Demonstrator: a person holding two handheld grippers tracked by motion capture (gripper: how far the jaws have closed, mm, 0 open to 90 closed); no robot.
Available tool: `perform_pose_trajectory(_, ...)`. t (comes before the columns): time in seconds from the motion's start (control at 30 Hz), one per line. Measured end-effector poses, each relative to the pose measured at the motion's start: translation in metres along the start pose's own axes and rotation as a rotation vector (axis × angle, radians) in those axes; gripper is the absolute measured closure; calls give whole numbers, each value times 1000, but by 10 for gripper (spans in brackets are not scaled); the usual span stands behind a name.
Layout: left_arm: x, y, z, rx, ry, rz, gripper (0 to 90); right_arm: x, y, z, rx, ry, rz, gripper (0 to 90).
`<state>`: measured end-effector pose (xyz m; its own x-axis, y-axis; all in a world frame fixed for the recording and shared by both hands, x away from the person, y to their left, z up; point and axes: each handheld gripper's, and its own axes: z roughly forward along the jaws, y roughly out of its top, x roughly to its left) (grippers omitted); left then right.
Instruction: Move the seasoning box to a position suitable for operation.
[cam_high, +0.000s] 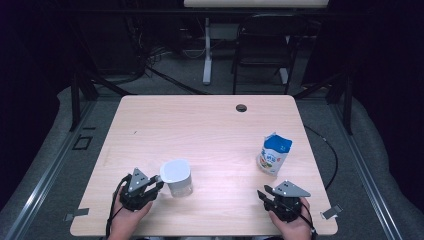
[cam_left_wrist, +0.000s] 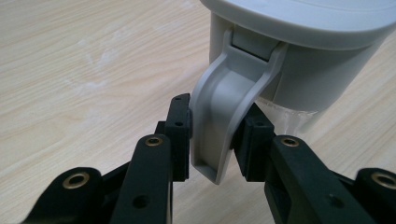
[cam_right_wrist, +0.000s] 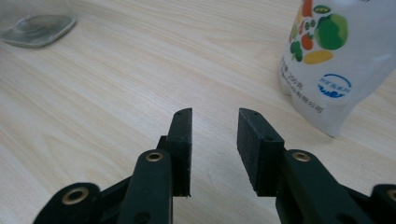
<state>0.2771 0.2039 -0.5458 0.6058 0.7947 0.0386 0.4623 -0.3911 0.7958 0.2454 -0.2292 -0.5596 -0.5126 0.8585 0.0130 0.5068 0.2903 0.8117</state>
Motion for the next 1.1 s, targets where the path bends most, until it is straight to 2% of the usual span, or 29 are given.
perform_pose_trajectory(0.13, -7, 2, 0, -1, -13, 26, 703, 0, -1, 2, 22, 6, -7, 663)
perform_pose_trajectory(0.4, -24, 5, 3, -7, -52, 75, 704, 2, -2, 4, 9, 13, -8, 637)
perform_pose_trajectory(0.53, -28, 6, 4, -12, -60, 84, 704, 4, -1, 4, 17, 15, -20, 601)
perform_pose_trajectory(0.6, -29, 6, 4, -16, -67, 75, 703, 5, -1, 5, 18, 23, -22, 598)
perform_pose_trajectory(0.83, -34, 5, 7, -19, -100, 85, 704, 9, 1, 6, 0, 30, -27, 586)
perform_pose_trajectory(1.0, -43, 6, 11, -21, -123, 113, 703, 13, 2, 7, -11, 38, -10, 587)
perform_pose_trajectory(1.1, -45, 7, 12, -25, -149, 126, 703, 15, 2, 8, -5, 33, -20, 603)
